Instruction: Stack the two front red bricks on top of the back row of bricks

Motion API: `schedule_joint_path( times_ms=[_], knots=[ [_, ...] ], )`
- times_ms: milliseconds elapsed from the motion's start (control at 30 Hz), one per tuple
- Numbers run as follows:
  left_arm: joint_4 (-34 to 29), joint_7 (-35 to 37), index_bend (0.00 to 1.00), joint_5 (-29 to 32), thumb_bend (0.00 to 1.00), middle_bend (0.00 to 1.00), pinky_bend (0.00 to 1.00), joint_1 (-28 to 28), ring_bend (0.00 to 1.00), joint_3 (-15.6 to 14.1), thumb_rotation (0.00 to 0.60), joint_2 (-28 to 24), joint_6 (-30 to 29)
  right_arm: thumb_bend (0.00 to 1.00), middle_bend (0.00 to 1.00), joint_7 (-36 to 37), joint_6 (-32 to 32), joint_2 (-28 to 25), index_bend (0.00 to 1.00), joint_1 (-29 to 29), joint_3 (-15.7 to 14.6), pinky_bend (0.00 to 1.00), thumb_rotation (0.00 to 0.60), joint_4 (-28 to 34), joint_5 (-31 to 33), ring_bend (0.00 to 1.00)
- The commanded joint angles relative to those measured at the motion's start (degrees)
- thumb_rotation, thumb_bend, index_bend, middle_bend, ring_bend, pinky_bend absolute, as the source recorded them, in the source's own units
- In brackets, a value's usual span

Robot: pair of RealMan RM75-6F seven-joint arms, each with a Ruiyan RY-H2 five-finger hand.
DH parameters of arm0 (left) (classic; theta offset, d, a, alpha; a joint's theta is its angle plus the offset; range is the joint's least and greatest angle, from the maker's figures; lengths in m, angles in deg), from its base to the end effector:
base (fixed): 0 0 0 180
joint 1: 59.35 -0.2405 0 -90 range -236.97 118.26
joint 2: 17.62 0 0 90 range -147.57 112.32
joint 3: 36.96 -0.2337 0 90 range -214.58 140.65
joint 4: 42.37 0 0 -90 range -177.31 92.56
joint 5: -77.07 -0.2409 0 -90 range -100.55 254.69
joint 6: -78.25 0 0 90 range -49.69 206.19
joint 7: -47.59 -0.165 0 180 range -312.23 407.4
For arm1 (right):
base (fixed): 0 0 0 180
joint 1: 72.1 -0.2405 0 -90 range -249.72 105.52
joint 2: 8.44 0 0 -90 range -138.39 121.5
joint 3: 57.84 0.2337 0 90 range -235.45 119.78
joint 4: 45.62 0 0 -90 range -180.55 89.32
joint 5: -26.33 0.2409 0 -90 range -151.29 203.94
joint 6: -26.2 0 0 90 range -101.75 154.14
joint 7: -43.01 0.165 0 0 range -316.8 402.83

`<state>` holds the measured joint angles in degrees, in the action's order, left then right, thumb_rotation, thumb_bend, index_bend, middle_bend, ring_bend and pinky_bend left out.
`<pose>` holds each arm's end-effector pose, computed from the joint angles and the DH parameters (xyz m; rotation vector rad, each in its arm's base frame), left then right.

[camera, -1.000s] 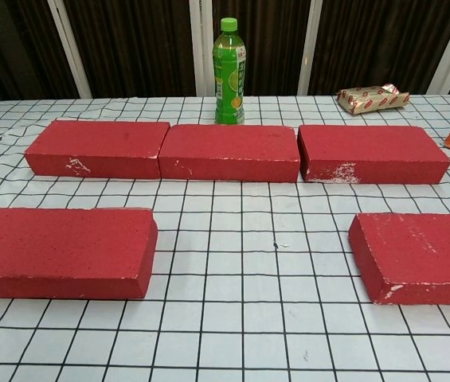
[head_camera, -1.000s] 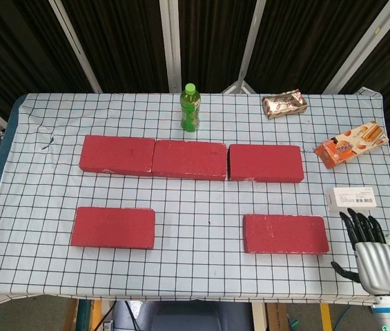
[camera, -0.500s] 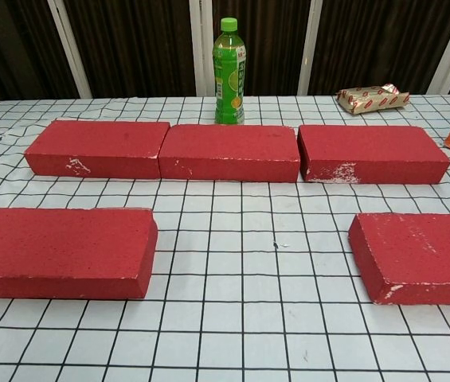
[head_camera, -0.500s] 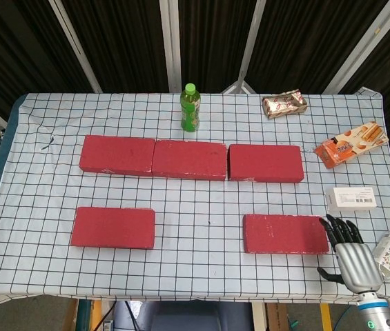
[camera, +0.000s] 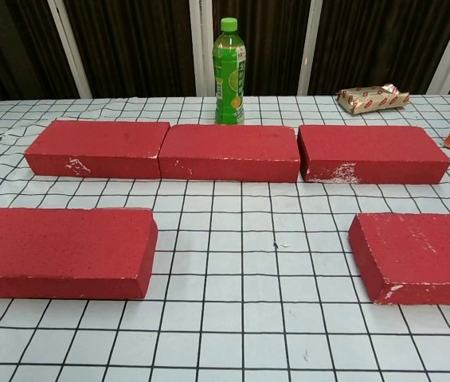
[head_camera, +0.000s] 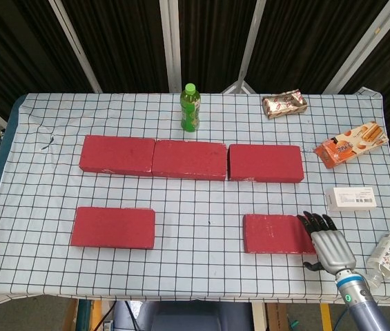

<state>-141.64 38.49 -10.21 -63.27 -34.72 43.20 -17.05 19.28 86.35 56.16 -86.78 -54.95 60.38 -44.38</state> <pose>-0.2962 0.1528 0.1507 -1.2566 -0.7926 -0.8179 -0.2591 -0.2242 0.0363 1.7143 -1.0934 0.5575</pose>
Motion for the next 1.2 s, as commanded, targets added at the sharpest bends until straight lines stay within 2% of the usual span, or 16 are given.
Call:
schedule_joint_path(
  times_ms=[33, 567, 1200],
  knots=[
    [-0.03, -0.12, 0.05, 0.17, 0.03, 0.00, 0.09, -0.07, 0.00, 0.09, 0.600, 0.06, -0.12, 0.19, 0.00, -3.03, -2.63, 1.09, 0.00, -2.64, 1.03, 0.00, 0.600, 0.07, 3.90, 0.00],
    [-0.14, -1.81, 0.05, 0.47, 0.03, 0.00, 0.09, 0.25, 0.00, 0.17, 0.600, 0.56, 0.50, 0.19, 0.00, -11.14, -5.35, 3.29, 0.00, -9.25, 0.94, 0.00, 0.600, 1.42, 14.98, 0.00],
    [-0.09, -1.94, 0.05, 0.85, 0.03, 0.00, 0.09, 0.37, 0.00, 0.23, 0.600, 0.52, 0.87, 0.19, 0.00, -17.98, -2.85, 6.21, 0.00, -15.89, -1.23, 0.00, 0.600, 2.91, 23.12, 0.00]
  ],
)
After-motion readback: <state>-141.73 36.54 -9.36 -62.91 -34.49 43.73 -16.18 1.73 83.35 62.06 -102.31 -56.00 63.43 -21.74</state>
